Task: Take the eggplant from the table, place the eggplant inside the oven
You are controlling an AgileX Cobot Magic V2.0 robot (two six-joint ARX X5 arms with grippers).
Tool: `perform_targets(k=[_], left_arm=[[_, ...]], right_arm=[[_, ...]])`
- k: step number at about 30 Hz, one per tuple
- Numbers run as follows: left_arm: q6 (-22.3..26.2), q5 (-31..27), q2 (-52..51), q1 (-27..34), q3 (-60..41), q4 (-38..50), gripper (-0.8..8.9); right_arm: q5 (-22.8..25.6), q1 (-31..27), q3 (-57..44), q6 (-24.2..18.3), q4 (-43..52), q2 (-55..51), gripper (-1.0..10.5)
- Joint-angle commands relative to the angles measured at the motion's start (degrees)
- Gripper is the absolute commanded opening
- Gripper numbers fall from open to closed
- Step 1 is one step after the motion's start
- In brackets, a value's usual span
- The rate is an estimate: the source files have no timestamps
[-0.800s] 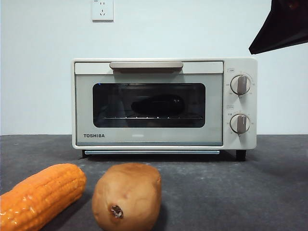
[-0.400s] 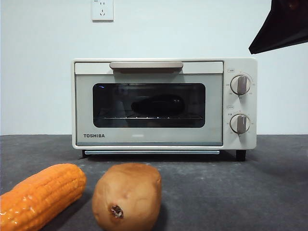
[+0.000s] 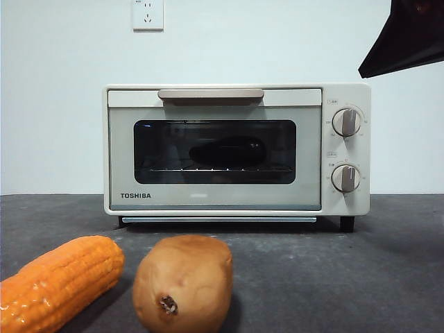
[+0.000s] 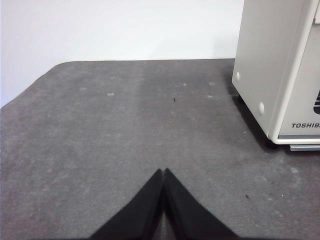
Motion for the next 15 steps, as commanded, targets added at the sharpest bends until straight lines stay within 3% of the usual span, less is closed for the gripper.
perform_targets(k=[1, 10, 15], left_arm=[[0.4, 0.0, 0.0, 0.1, -1.6, 0.6, 0.04], [0.4, 0.0, 0.0, 0.1, -1.6, 0.6, 0.04], [0.4, 0.0, 0.0, 0.1, -1.6, 0.6, 0.04]], right_arm=[[0.2, 0.3, 0.6, 0.8, 0.5, 0.2, 0.0], [0.2, 0.3, 0.6, 0.8, 0.5, -0.1, 0.0], [4.4, -0.6, 0.6, -3.5, -1.7, -8.2, 0.0]])
